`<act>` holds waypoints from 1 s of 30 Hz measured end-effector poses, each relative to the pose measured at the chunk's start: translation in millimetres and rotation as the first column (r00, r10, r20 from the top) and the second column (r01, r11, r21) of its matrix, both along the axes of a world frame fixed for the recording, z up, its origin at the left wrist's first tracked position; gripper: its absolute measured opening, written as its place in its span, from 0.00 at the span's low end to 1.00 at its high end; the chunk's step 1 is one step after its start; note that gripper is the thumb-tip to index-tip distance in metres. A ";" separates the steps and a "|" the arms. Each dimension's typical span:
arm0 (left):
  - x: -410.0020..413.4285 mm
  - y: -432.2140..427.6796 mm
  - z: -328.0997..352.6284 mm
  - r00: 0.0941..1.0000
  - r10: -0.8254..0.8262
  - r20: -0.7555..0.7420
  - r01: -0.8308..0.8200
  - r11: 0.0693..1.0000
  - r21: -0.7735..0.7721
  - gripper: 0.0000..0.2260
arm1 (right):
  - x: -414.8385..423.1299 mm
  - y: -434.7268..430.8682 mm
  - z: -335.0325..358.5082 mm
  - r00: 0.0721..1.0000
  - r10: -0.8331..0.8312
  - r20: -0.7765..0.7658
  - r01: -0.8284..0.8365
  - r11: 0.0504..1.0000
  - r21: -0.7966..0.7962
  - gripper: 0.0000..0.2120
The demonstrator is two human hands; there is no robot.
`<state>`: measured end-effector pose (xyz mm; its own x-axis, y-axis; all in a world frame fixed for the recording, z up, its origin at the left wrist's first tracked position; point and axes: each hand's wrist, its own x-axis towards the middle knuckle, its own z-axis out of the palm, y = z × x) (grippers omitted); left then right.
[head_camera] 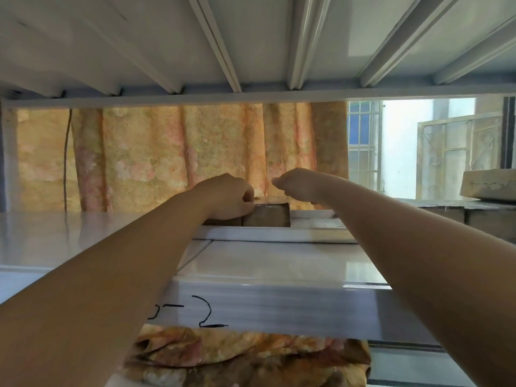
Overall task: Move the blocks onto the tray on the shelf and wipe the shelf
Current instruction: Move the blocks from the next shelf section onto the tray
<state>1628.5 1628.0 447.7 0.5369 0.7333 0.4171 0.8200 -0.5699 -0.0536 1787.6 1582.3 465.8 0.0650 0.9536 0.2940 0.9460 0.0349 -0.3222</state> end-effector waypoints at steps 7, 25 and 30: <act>73.5 -35.4 20.9 0.996 -0.069 -0.048 0.076 0.983 0.166 0.13 | 60.5 -25.5 19.2 0.962 -0.142 0.231 0.085 0.967 0.239 0.15; 305.5 -88.3 34.4 0.986 -0.114 0.118 0.132 0.980 -0.152 0.23 | 276.5 -100.9 10.2 0.706 -0.690 0.158 0.536 0.667 0.517 0.23; 326.8 -106.3 27.1 0.995 -0.102 -0.013 0.091 0.936 -0.339 0.31 | 319.1 -116.1 9.2 0.818 -0.571 -0.073 0.565 0.771 0.295 0.29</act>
<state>1955.3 1521.7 474.7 0.6206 0.7721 0.1369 0.7610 -0.6351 0.1320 2106.7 1466.2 475.0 0.5588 0.6146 0.5568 0.8293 -0.4224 -0.3660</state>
